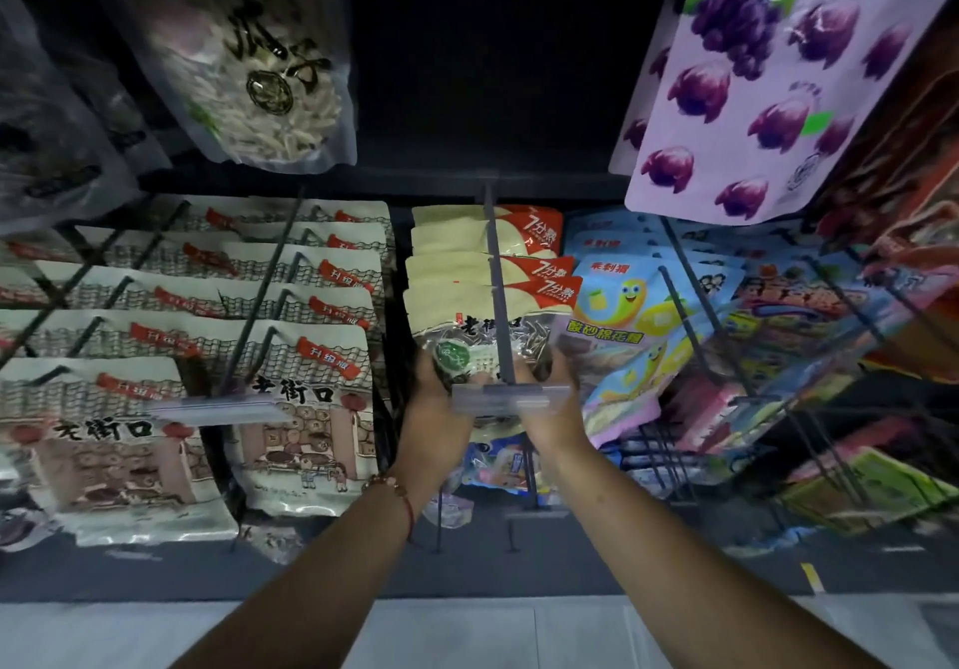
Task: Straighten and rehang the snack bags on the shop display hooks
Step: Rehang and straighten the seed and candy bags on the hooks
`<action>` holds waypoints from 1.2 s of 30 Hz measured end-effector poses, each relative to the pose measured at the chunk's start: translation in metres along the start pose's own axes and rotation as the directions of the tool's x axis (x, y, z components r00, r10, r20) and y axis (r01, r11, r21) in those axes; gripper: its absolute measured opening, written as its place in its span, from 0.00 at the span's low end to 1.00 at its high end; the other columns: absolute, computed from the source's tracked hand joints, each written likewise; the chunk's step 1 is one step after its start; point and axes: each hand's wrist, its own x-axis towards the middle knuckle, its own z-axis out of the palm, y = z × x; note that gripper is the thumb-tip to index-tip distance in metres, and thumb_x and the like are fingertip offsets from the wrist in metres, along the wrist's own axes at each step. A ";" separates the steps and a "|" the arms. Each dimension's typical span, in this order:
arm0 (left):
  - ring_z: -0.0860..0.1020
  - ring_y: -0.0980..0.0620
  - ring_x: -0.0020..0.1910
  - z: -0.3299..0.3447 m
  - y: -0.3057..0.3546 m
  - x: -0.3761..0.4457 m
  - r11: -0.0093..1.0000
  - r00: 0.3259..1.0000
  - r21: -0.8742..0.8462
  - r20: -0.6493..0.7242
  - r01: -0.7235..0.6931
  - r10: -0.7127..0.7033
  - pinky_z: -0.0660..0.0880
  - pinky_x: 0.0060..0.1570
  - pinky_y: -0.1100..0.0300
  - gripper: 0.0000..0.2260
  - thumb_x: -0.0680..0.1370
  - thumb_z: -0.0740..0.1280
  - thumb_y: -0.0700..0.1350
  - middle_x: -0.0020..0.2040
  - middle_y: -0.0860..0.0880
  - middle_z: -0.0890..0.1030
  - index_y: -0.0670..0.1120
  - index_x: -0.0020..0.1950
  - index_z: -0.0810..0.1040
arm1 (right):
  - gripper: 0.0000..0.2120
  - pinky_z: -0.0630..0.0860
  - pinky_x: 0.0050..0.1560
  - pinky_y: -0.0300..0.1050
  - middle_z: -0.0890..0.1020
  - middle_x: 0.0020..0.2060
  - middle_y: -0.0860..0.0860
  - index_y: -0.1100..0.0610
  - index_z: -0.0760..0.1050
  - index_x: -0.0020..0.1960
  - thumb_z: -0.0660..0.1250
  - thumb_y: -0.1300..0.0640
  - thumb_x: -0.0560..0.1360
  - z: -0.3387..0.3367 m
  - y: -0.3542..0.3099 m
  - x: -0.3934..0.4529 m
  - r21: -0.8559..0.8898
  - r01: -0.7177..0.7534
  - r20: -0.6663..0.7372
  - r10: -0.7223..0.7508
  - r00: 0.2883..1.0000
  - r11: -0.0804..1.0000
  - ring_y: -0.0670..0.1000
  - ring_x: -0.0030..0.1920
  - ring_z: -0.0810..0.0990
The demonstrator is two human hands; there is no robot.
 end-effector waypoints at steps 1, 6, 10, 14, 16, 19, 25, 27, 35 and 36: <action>0.77 0.51 0.40 -0.001 0.000 -0.001 1.000 1.000 0.000 0.013 0.022 -0.022 0.75 0.47 0.58 0.33 0.78 0.67 0.35 0.43 0.47 0.80 0.44 0.78 0.54 | 0.35 0.68 0.69 0.56 0.70 0.59 0.51 0.56 0.60 0.77 0.68 0.47 0.75 0.001 -0.006 -0.005 -0.003 -0.030 0.030 0.030 0.999 1.000 0.57 0.67 0.71; 0.77 0.56 0.59 -0.012 -0.005 -0.031 0.998 0.995 -0.058 0.094 -0.034 0.039 0.76 0.60 0.58 0.33 0.77 0.67 0.53 0.67 0.49 0.75 0.49 0.79 0.57 | 0.25 0.74 0.49 0.46 0.76 0.54 0.48 0.55 0.70 0.64 0.67 0.45 0.71 -0.008 -0.018 -0.048 -0.120 -0.179 0.195 0.200 0.960 0.977 0.52 0.55 0.77; 0.63 0.52 0.75 -0.021 -0.013 -0.085 0.911 0.945 0.289 0.232 -0.294 0.231 0.65 0.72 0.53 0.34 0.79 0.63 0.53 0.77 0.52 0.60 0.58 0.79 0.47 | 0.28 0.64 0.62 0.38 0.62 0.68 0.36 0.44 0.59 0.76 0.64 0.46 0.79 -0.052 -0.017 -0.092 -0.331 0.058 0.303 0.048 0.952 0.942 0.39 0.69 0.62; 0.65 0.39 0.74 -0.002 -0.002 -0.087 0.509 0.789 0.611 0.382 -0.606 0.482 0.69 0.68 0.42 0.34 0.75 0.68 0.52 0.77 0.44 0.63 0.51 0.78 0.59 | 0.30 0.50 0.75 0.42 0.53 0.77 0.43 0.49 0.54 0.79 0.62 0.48 0.80 -0.112 -0.003 -0.103 -0.690 0.347 0.306 -0.178 0.935 0.635 0.46 0.78 0.48; 0.66 0.36 0.72 0.013 0.012 -0.085 0.405 0.744 0.645 0.422 -0.648 0.519 0.67 0.69 0.38 0.36 0.71 0.72 0.51 0.76 0.41 0.65 0.49 0.77 0.63 | 0.31 0.45 0.76 0.43 0.48 0.79 0.46 0.49 0.52 0.79 0.60 0.46 0.81 -0.135 -0.006 -0.100 -0.791 0.378 0.325 -0.194 0.926 0.481 0.50 0.79 0.44; 0.67 0.35 0.71 0.034 0.033 -0.085 0.268 0.662 0.654 0.477 -0.707 0.578 0.67 0.68 0.37 0.37 0.69 0.75 0.50 0.76 0.40 0.66 0.47 0.75 0.65 | 0.31 0.41 0.76 0.46 0.42 0.79 0.47 0.49 0.47 0.80 0.57 0.45 0.82 -0.162 -0.009 -0.090 -0.857 0.396 0.347 -0.200 0.916 0.330 0.52 0.79 0.41; 0.68 0.34 0.71 0.076 0.053 -0.088 0.217 0.711 0.720 0.502 -0.659 0.493 0.71 0.64 0.37 0.35 0.68 0.75 0.50 0.75 0.38 0.66 0.47 0.73 0.70 | 0.33 0.41 0.76 0.47 0.32 0.73 0.42 0.46 0.42 0.80 0.57 0.46 0.82 -0.198 -0.003 -0.065 -0.846 0.405 0.348 -0.216 0.912 0.347 0.53 0.79 0.39; 0.69 0.34 0.69 0.090 0.059 -0.089 0.234 0.757 0.752 0.486 -0.617 0.437 0.73 0.60 0.39 0.36 0.67 0.75 0.51 0.75 0.38 0.66 0.48 0.73 0.69 | 0.34 0.48 0.76 0.49 0.39 0.78 0.46 0.46 0.45 0.80 0.60 0.48 0.81 -0.205 -0.001 -0.055 -0.815 0.434 0.368 -0.234 0.900 0.384 0.54 0.79 0.43; 0.36 0.37 0.78 0.143 0.089 -0.072 0.487 0.949 0.822 0.198 -0.296 0.244 0.45 0.76 0.42 0.44 0.80 0.59 0.57 0.77 0.42 0.29 0.57 0.71 0.21 | 0.44 0.69 0.68 0.52 0.29 0.76 0.43 0.38 0.39 0.77 0.67 0.52 0.77 -0.215 0.002 -0.008 -0.590 0.523 0.364 -0.375 0.852 0.616 0.53 0.79 0.48; 0.35 0.37 0.78 0.149 0.092 -0.066 0.514 0.953 0.811 0.165 -0.278 0.255 0.45 0.76 0.42 0.44 0.80 0.59 0.58 0.77 0.42 0.29 0.57 0.71 0.20 | 0.44 0.70 0.66 0.53 0.30 0.76 0.44 0.36 0.37 0.77 0.68 0.51 0.76 -0.213 0.002 -0.003 -0.574 0.519 0.340 -0.392 0.855 0.633 0.53 0.79 0.50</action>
